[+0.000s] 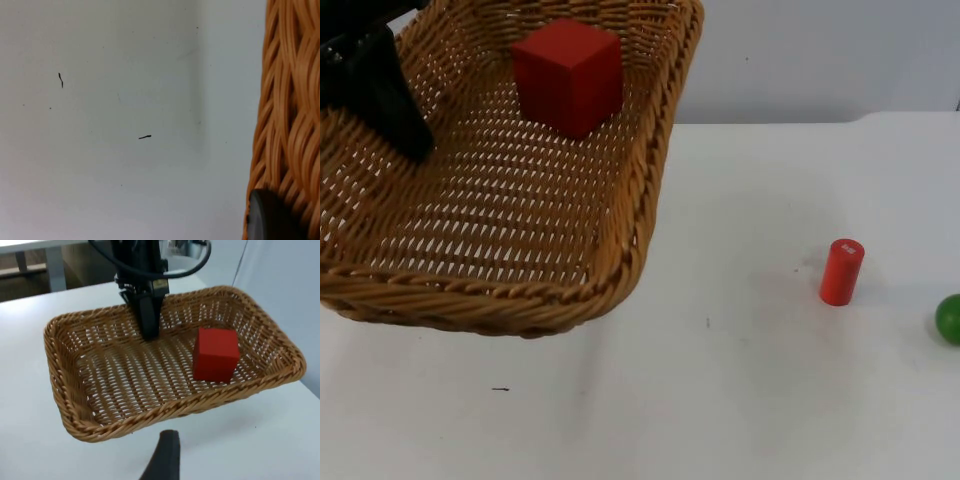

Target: Pick up the basket with the left hand and place the object to the left of the red cylinder into the basket with the right hand.

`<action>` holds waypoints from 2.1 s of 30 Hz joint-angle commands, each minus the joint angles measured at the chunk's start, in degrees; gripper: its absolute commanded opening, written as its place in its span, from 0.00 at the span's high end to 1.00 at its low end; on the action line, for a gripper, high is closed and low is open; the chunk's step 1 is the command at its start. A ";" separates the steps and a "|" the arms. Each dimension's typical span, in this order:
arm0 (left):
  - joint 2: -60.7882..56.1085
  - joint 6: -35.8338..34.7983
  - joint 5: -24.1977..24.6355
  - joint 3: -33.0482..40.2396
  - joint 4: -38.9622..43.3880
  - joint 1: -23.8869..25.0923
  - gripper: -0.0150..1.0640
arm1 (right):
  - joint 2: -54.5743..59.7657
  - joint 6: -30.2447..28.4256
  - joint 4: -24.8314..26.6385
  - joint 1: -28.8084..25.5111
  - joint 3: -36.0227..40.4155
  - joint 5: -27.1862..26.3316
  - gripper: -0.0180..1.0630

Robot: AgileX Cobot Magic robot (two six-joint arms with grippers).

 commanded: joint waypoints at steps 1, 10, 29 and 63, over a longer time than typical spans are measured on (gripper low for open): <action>-0.44 0.20 0.27 -0.07 -2.01 -0.03 0.99 | -1.04 0.02 -0.11 -0.26 0.59 -0.13 0.29; -0.44 1.36 0.27 -0.07 -1.89 -0.03 0.99 | -2.10 4.18 -0.11 -0.26 1.08 1.29 0.29; 8.24 5.15 -3.48 -0.17 -2.36 -0.03 0.99 | -2.10 7.91 -10.44 -0.26 2.15 6.14 0.29; 19.58 11.02 -22.45 -1.64 -3.23 -0.03 0.99 | -2.10 7.91 -10.61 -0.26 7.76 -1.83 0.29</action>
